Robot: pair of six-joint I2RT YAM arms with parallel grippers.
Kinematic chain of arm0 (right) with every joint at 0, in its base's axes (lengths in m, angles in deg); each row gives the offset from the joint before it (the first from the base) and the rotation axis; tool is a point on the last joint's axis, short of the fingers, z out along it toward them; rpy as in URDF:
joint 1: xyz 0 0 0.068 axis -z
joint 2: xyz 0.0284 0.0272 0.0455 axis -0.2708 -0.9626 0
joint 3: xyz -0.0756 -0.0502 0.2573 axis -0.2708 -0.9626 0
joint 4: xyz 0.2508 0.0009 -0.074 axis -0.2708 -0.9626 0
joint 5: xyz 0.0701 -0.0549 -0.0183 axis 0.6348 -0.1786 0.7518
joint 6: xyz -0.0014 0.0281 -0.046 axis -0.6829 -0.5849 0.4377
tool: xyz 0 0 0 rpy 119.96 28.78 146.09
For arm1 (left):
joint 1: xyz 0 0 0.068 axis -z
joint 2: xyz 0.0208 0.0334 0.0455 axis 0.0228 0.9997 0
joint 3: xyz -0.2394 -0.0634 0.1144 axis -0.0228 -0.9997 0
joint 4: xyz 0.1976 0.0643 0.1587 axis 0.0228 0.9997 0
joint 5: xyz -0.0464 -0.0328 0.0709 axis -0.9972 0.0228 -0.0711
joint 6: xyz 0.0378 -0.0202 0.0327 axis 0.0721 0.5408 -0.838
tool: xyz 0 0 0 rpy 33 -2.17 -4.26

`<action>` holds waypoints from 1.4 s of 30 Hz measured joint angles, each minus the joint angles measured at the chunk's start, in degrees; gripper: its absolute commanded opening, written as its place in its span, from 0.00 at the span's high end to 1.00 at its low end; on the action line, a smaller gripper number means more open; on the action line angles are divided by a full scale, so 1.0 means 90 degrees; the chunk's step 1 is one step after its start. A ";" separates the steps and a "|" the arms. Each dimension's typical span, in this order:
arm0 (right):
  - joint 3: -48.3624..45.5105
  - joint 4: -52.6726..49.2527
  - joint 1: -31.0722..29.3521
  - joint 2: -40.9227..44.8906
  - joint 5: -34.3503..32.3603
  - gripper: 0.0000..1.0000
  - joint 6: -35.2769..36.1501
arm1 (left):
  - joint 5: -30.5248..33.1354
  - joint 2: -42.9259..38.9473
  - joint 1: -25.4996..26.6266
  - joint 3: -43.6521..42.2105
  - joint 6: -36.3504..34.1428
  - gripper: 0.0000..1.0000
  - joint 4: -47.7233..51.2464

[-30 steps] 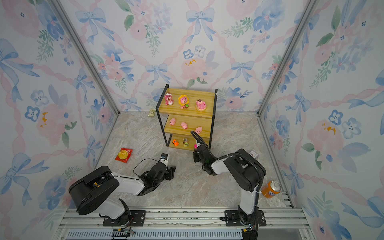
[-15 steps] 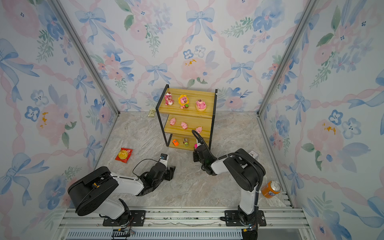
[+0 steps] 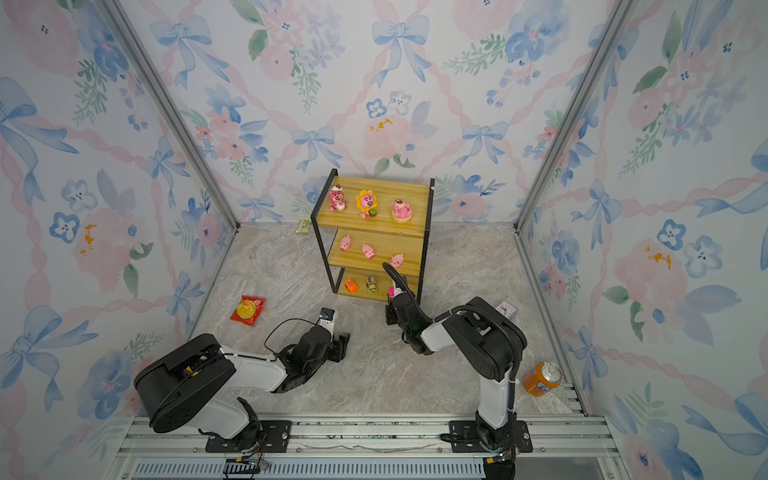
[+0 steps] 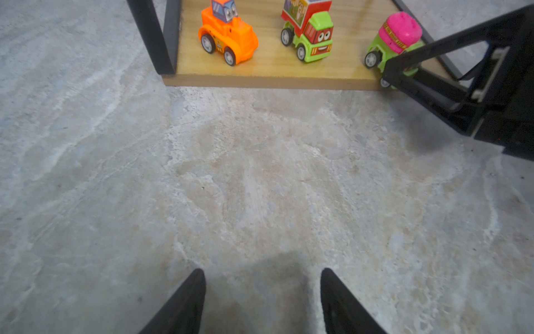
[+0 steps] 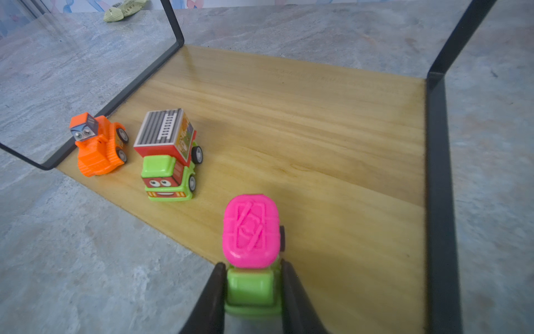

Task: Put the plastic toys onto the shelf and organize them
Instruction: 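Carry the truck onto the bottom shelf board beside the striped-roof truck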

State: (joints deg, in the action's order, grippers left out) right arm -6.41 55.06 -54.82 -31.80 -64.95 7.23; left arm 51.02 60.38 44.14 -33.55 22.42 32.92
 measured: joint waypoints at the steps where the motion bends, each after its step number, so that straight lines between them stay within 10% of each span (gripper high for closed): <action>1: -0.0012 0.0085 -0.0010 -0.0032 -0.0007 0.81 0.0019 | 0.0000 0.0000 0.0000 0.0000 0.0000 0.35 0.0000; 21: -0.0653 0.2844 -0.0095 -0.0937 -0.0389 0.83 -0.0172 | -0.0002 0.0002 0.0000 0.0000 0.0000 0.35 -0.0005; 42: -0.0525 0.2679 -0.0095 -0.0937 -0.0748 0.83 0.0029 | -0.0002 0.0002 0.0002 0.0000 -0.0002 0.35 -0.0005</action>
State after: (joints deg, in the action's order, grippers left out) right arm -11.14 79.17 -55.68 -40.24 -71.68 7.49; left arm 50.99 60.40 44.17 -33.55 22.40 32.88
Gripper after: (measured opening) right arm 0.287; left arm 0.646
